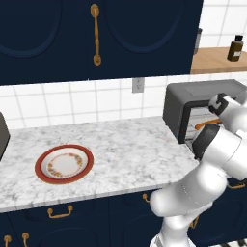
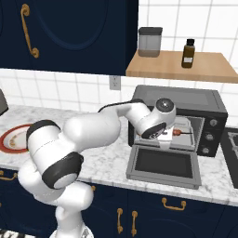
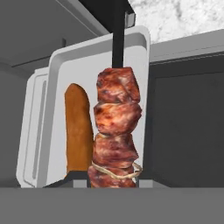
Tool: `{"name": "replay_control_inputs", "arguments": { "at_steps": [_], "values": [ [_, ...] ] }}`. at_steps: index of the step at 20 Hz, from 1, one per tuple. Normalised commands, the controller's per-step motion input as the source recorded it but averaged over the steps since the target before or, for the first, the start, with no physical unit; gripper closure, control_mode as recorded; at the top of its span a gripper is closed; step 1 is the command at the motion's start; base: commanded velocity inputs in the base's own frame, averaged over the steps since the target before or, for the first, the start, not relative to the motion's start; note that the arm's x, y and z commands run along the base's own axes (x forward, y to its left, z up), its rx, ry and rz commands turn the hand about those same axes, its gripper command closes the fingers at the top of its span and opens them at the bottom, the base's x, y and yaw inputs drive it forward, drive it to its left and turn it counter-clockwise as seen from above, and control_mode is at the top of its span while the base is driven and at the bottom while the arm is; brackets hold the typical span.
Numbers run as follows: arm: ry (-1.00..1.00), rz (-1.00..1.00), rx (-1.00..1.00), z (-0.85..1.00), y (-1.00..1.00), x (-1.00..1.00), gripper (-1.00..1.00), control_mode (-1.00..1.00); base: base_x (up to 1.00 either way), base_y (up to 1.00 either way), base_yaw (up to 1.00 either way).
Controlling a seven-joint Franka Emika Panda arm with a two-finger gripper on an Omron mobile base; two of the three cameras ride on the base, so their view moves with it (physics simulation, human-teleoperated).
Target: Pick up the kebab skewer and baguette bread, and place them inside the toaster oven. Close the toaster oven door and start by setting the timer.
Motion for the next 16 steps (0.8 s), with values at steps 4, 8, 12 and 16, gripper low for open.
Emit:
{"name": "replay_control_inputs", "arguments": {
  "at_steps": [4, 8, 12, 16],
  "values": [
    [0.0, 0.0, 0.0, -0.17, -0.2, 0.05, 1.0, -1.0, 0.0, 0.0, 0.0],
    [-0.02, 0.0, 0.02, -0.2, -0.08, 0.05, 1.0, -1.0, 0.0, 0.0, 0.0],
    [-0.02, 0.0, 0.03, -0.08, -0.01, 0.22, 1.0, -1.0, 0.0, 0.0, 0.0],
    [-0.02, 0.0, 0.03, -0.05, 0.0, 0.15, 1.0, -1.0, 0.0, 0.0, 0.0]
  ]
}}
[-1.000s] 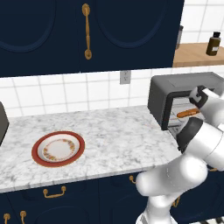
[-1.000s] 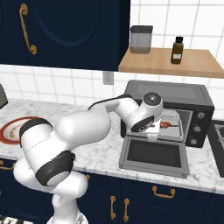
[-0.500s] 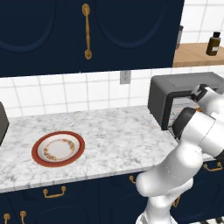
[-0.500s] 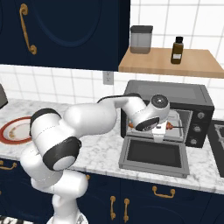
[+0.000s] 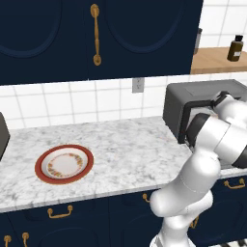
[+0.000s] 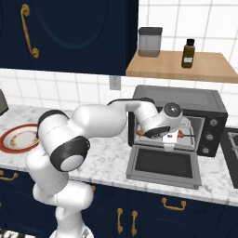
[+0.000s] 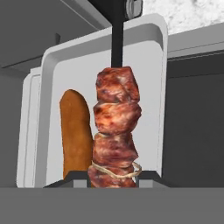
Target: Pick up the kebab skewer and baguette bread, and place them inside the toaster oven. Close the toaster oven door and start by setting the timer.
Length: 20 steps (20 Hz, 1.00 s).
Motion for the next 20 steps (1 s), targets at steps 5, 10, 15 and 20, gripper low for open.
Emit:
{"name": "replay_control_inputs", "arguments": {
  "at_steps": [5, 10, 15, 20],
  "values": [
    [0.0, 0.0, 0.0, -0.12, 0.0, 0.03, 1.0, -1.0, 0.0, 0.0, 0.0],
    [0.0, 0.0, 0.01, -0.02, 0.06, 0.0, 1.0, -1.0, 0.0, 0.0, 0.0],
    [-0.01, 0.0, 0.01, 0.0, 0.22, 0.0, 1.0, -1.0, 0.0, 0.0, 0.0],
    [0.0, 0.0, 0.0, -0.02, 0.31, 0.05, 1.0, -1.0, 0.0, 0.0, 0.0]
  ]
}}
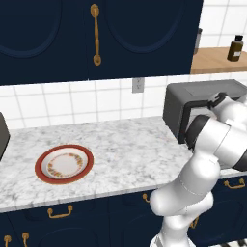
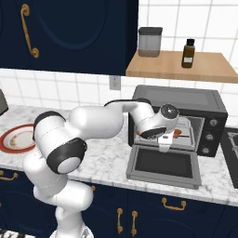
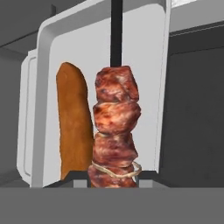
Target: Pick up the kebab skewer and baguette bread, and place them inside the toaster oven. Close the toaster oven door and start by setting the timer.
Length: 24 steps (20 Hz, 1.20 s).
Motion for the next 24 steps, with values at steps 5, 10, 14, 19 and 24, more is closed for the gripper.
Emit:
{"name": "replay_control_inputs", "arguments": {
  "at_steps": [5, 10, 14, 19, 24],
  "values": [
    [0.0, 0.0, 0.0, -0.12, 0.03, 0.3, 1.0, -1.0, 0.0, 0.0, 0.0],
    [-0.01, 0.0, 0.0, -0.08, -0.06, 0.02, 1.0, -1.0, 0.0, 0.0, 0.0],
    [0.0, 0.0, 0.0, 0.0, -0.06, -0.02, 1.0, -1.0, 0.0, 0.0, 0.0],
    [0.0, 0.0, 0.0, 0.0, 0.0, -0.02, -1.0, -1.0, 0.0, 0.0, 0.0],
    [0.0, 0.0, 0.0, 0.0, -0.07, 0.0, -1.0, -1.0, 0.0, 0.0, 0.0]
  ]
}}
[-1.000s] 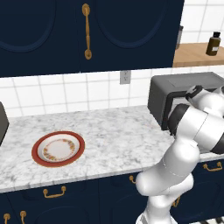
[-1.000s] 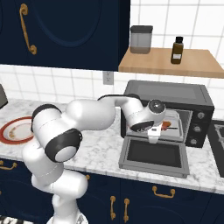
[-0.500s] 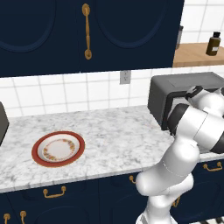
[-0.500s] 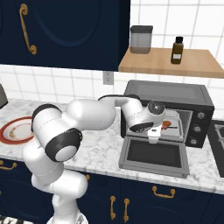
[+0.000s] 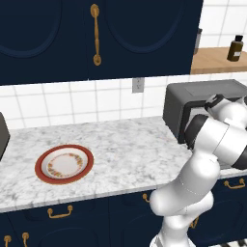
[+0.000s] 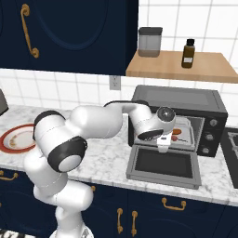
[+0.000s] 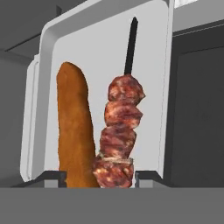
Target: Pick up the kebab skewer and baguette bread, and place them inside the toaster oven. Close the toaster oven door and start by setting the timer.
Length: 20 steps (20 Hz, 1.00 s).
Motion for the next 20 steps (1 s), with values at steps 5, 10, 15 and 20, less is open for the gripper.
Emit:
{"name": "replay_control_inputs", "arguments": {
  "at_steps": [5, 10, 15, 20],
  "values": [
    [0.0, 0.0, 0.0, 0.0, -0.06, 0.0, -1.0, -1.0, 0.0, 0.0, 0.0],
    [0.0, 0.0, 0.0, 0.0, -0.08, -0.03, -1.0, -1.0, 0.0, 0.0, 0.0],
    [0.05, 0.03, 0.0, 0.09, -0.02, -0.15, -1.0, -1.0, 0.0, 0.0, 0.0],
    [0.09, 0.07, 0.0, 0.12, 0.0, -0.06, -1.0, -1.0, 0.0, 0.0, 0.0]
  ]
}}
